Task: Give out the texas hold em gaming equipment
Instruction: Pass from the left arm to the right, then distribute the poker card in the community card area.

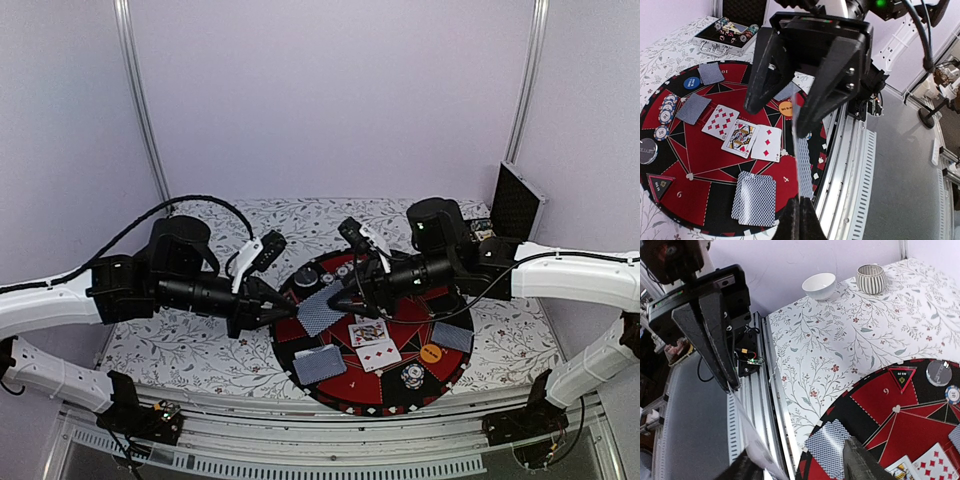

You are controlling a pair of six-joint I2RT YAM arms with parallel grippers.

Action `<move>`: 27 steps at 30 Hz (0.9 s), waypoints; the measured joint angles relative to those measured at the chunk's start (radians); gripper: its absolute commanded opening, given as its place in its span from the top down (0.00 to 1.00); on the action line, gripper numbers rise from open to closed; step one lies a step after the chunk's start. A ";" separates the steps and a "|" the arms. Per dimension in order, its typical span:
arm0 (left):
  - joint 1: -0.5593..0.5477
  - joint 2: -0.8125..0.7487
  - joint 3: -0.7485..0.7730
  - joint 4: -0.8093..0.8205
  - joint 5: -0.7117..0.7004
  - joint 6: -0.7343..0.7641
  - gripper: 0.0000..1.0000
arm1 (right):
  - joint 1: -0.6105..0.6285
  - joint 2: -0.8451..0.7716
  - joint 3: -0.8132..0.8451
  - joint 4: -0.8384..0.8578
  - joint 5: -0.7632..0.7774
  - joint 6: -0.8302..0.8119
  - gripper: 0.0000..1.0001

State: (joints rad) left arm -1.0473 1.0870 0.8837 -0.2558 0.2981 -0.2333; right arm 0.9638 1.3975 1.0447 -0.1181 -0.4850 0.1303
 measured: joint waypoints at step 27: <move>0.128 0.166 -0.006 -0.153 -0.322 -0.074 0.02 | -0.591 0.473 0.255 -0.047 -0.039 0.109 0.98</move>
State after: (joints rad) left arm -0.9195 1.2526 0.8772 -0.4091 -0.0238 -0.3073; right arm 0.3725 1.8702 1.2995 -0.1654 -0.5240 0.2398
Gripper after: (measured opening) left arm 0.981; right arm 0.024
